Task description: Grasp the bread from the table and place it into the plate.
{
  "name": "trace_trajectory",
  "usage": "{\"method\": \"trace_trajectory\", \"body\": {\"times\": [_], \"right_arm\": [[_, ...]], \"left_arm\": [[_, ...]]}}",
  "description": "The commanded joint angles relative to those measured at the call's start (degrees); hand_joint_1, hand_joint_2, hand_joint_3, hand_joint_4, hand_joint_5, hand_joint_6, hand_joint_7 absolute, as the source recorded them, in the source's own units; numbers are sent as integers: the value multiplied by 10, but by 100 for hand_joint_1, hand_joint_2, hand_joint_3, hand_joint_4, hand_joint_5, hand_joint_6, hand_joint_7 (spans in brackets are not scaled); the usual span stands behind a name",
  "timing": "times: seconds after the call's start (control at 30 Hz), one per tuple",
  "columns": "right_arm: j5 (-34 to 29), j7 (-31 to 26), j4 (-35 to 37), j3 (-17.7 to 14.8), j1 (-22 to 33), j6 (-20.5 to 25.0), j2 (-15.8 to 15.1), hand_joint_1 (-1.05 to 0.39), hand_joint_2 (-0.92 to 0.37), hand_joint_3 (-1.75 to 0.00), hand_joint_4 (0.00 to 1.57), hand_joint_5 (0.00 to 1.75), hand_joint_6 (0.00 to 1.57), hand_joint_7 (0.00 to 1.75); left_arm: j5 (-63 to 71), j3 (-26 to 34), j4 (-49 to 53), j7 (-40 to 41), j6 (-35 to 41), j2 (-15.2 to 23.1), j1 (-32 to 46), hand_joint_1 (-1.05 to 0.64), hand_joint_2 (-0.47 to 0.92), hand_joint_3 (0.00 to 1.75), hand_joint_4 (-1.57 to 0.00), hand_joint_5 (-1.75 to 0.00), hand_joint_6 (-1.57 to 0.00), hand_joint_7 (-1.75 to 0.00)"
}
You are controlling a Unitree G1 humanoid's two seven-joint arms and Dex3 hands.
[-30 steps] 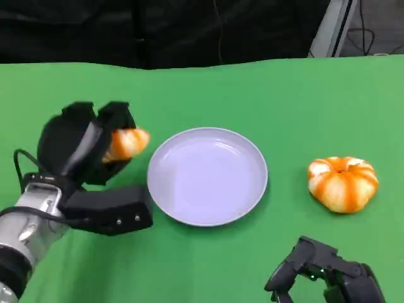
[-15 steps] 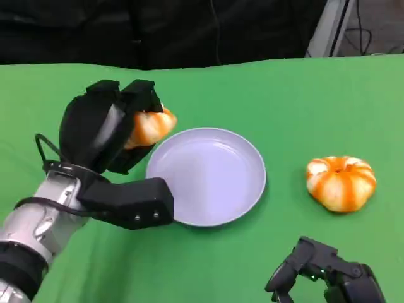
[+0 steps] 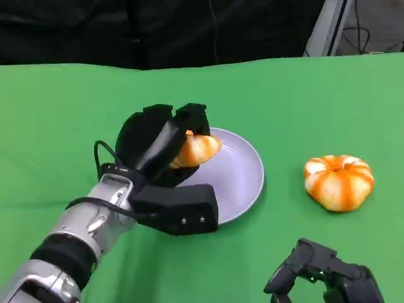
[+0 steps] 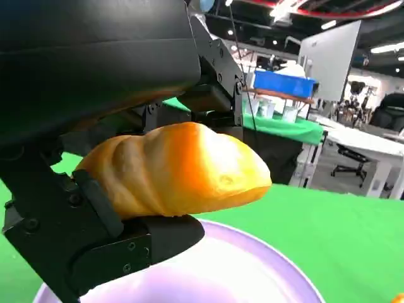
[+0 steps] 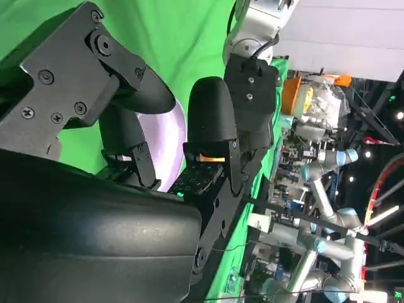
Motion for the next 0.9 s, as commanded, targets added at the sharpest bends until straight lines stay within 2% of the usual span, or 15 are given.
{"method": "trace_trajectory", "body": {"times": [0.03,0.07,0.1,0.13,0.17,0.23,0.27,0.3,0.37,0.5,0.9], "right_arm": [[5,-2,-4,-2,6,-3,-4,-9,-28,-136,76,157,82,130],[5,-2,-4,-3,5,-5,-4,-9,-28,-137,76,157,82,130],[5,-2,-3,-3,5,-7,-4,-9,-28,-137,76,157,82,130],[5,-2,-2,-3,5,-8,-4,-9,-28,-136,76,157,82,130],[5,-2,-2,-3,5,-8,-4,-9,-28,-136,76,157,82,130],[5,-2,-2,-3,5,-8,-4,-9,-28,-136,76,157,82,130],[7,-1,-4,-4,6,-5,-5,-9,-28,-136,76,157,82,130],[9,0,-6,-4,7,-2,-5,-8,-28,-137,76,157,82,130],[13,3,-7,-5,8,-2,-7,-6,-28,-138,76,157,82,130],[17,6,-7,-8,7,-4,-12,-6,-29,-137,76,157,82,130],[19,8,-5,-11,8,-10,-16,-8,-32,-132,75,158,81,130]], "left_arm": [[-33,1,30,-112,38,-27,-30,-19,59,76,-69,-154,-74,-82],[-30,-6,31,-135,43,-25,-35,-21,73,50,-63,-139,-79,-48],[-27,-10,31,-151,48,-23,-37,-28,82,32,-53,-102,-71,-27],[-25,-13,30,-159,52,-22,-38,-32,88,19,-53,-68,-67,-13],[-24,-15,28,-164,54,-21,-38,-34,90,14,-53,-57,-66,-8],[-25,-15,25,-168,56,-21,-38,-35,92,11,-53,-46,-65,-3],[-21,-21,26,-187,68,-22,-39,-45,92,12,-43,-39,-54,-2],[-19,-26,26,-201,78,-24,-39,-66,92,16,-22,-26,-33,-1],[-17,-32,21,-224,93,-26,-37,-87,92,23,-4,-8,-12,-1],[-32,-31,9,-261,103,-28,-34,-102,92,35,0,0,-1,0],[-47,-24,-52,-296,119,-5,-12,-105,92,42,0,0,0,0]]}}
